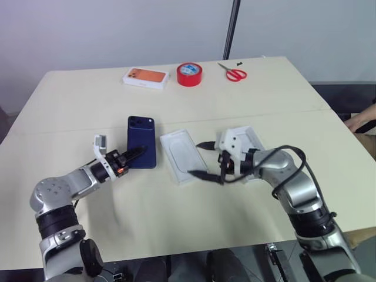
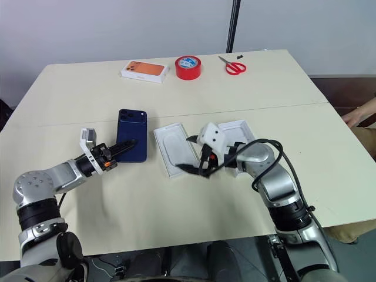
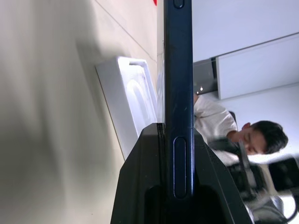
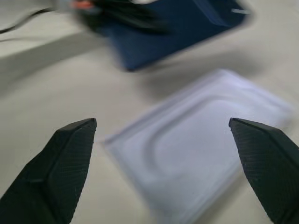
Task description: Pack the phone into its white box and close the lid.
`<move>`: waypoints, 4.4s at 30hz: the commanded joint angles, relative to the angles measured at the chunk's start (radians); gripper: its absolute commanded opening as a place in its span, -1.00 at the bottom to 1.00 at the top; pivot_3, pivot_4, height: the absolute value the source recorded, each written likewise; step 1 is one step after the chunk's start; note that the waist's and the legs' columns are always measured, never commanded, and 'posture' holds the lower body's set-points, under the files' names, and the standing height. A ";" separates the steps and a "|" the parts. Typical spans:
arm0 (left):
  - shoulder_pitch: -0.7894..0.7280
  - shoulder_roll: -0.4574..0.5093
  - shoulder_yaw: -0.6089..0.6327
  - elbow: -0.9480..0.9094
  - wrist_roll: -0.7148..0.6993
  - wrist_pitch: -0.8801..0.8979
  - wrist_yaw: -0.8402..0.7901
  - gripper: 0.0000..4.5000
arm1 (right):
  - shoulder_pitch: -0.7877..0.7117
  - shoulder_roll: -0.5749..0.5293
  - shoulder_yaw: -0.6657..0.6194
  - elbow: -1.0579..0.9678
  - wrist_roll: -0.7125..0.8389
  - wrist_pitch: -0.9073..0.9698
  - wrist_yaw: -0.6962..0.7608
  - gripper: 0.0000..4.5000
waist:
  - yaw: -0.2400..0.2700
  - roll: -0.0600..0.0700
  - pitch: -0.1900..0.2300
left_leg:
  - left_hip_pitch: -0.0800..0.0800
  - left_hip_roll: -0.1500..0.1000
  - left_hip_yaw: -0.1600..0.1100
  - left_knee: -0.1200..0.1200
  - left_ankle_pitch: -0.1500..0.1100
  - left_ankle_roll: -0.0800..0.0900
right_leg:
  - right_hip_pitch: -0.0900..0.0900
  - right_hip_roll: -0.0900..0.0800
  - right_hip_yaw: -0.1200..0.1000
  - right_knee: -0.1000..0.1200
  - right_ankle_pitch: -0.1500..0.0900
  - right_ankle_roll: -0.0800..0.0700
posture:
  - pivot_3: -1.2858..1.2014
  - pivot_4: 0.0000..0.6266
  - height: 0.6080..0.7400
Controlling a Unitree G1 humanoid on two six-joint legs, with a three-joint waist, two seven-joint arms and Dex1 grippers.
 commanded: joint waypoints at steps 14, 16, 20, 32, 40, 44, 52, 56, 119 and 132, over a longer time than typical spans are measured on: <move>0.010 -0.004 -0.056 -0.083 -0.061 -0.013 0.058 -1.00 | -0.065 -0.053 0.184 0.219 -0.175 -0.403 0.137 0.57 | 0.004 -0.003 0.002 | 0.000 0.001 0.000 0.001 0.000 0.000 | 0.001 0.000 0.000 -0.001 0.000 0.000 | 0.03 -0.52 1.00; 0.015 -0.009 -0.047 -0.090 -0.076 -0.001 0.072 -1.00 | -0.068 -0.058 0.192 0.245 -0.197 -0.429 0.141 0.15 | 0.004 -0.003 0.002 | 0.000 0.001 0.000 0.001 0.000 0.000 | 0.001 0.000 0.000 -0.001 0.000 0.000 | 0.03 -0.52 1.00; 0.028 -0.011 -0.038 -0.108 -0.101 0.005 0.098 -1.00 | -0.076 -0.041 0.173 0.259 -0.187 -0.428 0.131 -0.04 | 0.004 -0.003 0.002 | 0.000 0.001 -0.001 0.001 0.000 0.000 | 0.001 0.000 -0.001 -0.001 0.000 0.000 | 0.03 -0.52 1.00; 0.032 -0.014 -0.039 -0.110 -0.158 0.005 0.145 -1.00 | -0.092 -0.010 0.175 0.297 -0.204 -0.434 0.112 -0.99 | 0.004 -0.003 0.002 | 0.000 0.001 -0.001 0.002 0.000 0.000 | 0.002 0.000 -0.001 -0.001 0.000 0.000 | 0.03 -0.52 1.00; 0.020 0.000 -0.040 -0.088 -0.168 -0.006 0.153 -1.00 | -0.125 0.062 0.163 0.284 -0.221 -0.360 0.023 -0.99 | 0.001 -0.003 0.002 | 0.000 0.001 -0.001 0.002 0.000 0.000 | 0.002 0.000 -0.001 -0.001 0.000 0.000 | 0.03 -0.52 1.00; 0.003 -0.024 -0.022 -0.087 -0.205 -0.006 0.187 -1.00 | -0.139 0.121 0.178 0.267 -0.240 -0.321 -0.037 -0.99 | 0.001 -0.003 0.002 | 0.000 0.001 -0.001 0.002 0.000 -0.001 | 0.001 0.000 -0.001 -0.001 0.000 0.000 | 0.03 -0.52 1.00; -0.018 -0.087 -0.019 -0.102 -0.295 -0.006 0.288 -1.00 | -0.105 0.128 0.214 0.245 -0.271 -0.307 -0.046 -0.86 | 0.005 -0.003 0.002 | 0.000 0.000 -0.001 0.003 0.000 -0.001 | 0.002 -0.001 -0.001 -0.001 0.000 0.000 | 0.03 -0.52 1.00; -0.006 -0.106 -0.044 -0.105 -0.304 -0.010 0.308 -1.00 | -0.083 0.100 0.175 0.199 -0.233 -0.279 -0.033 -0.15 | 0.001 -0.003 0.002 | 0.000 0.001 -0.001 0.003 0.000 -0.001 | 0.002 0.000 -0.001 -0.001 0.000 0.000 | 0.03 -0.52 1.00; -0.049 0.015 -0.603 -0.141 0.295 -0.401 0.049 -0.97 | -0.068 0.042 0.057 0.364 -0.323 -0.378 -0.290 -1.00 | 0.030 -0.003 0.002 | 0.004 -0.001 -0.001 0.002 0.000 0.000 | 0.007 0.001 -0.002 -0.003 0.000 0.000 | 0.03 -0.52 1.00; -0.140 -0.088 -0.674 -0.121 0.345 -0.407 -0.034 -0.97 | 0.052 -0.085 -0.046 0.260 -0.277 -0.332 -0.219 -1.00 | 0.029 -0.003 0.002 | 0.004 -0.002 -0.002 0.003 0.000 0.000 | 0.008 0.001 -0.002 -0.004 0.000 0.000 | 0.03 -0.52 1.00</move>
